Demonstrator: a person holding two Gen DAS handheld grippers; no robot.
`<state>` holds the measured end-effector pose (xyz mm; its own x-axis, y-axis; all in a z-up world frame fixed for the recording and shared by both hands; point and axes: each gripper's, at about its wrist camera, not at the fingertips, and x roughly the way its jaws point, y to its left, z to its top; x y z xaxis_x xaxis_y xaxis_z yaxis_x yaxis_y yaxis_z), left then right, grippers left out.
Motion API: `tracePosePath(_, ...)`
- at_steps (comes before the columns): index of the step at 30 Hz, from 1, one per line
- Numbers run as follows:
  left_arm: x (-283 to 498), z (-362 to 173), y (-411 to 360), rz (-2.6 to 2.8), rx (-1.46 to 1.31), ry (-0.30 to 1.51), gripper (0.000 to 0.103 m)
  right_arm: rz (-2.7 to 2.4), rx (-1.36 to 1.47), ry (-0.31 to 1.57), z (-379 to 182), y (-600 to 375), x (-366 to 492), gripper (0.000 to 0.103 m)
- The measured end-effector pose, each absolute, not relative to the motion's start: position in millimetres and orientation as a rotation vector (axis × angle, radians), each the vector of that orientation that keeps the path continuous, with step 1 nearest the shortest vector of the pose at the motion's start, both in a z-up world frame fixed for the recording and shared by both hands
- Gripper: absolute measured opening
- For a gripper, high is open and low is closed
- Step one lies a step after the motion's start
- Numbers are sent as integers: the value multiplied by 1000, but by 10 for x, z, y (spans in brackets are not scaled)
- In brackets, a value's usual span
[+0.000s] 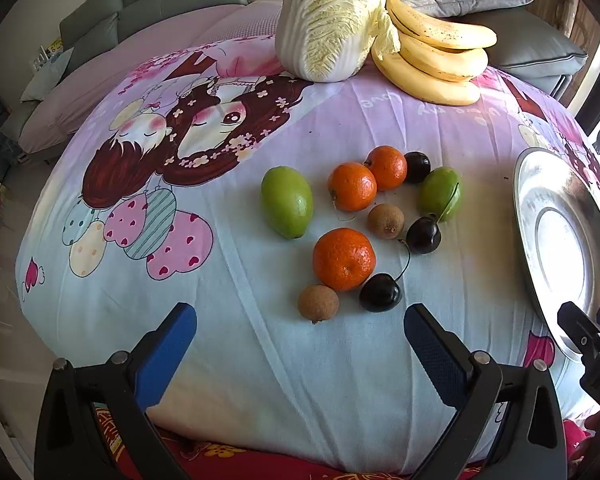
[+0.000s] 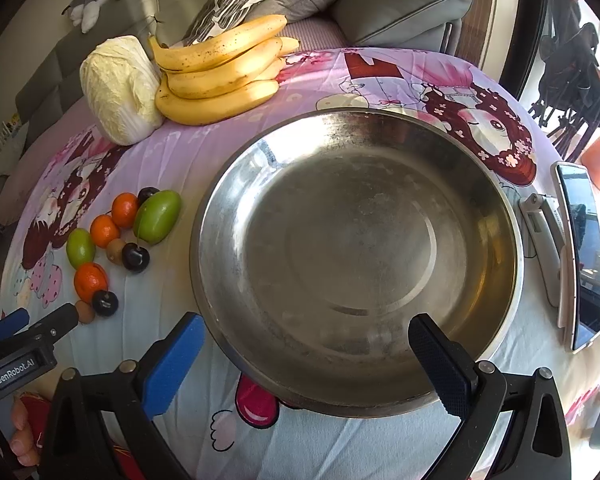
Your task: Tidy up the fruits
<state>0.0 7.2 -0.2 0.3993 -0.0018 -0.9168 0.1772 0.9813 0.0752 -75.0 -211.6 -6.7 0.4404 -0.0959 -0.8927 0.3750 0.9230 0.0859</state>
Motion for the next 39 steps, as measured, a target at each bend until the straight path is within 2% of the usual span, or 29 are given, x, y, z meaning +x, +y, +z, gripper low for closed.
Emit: tracePosePath(39,-5,-19,79,-110,168,1160,103,-300,285,1082,-74,-2104,-748,103)
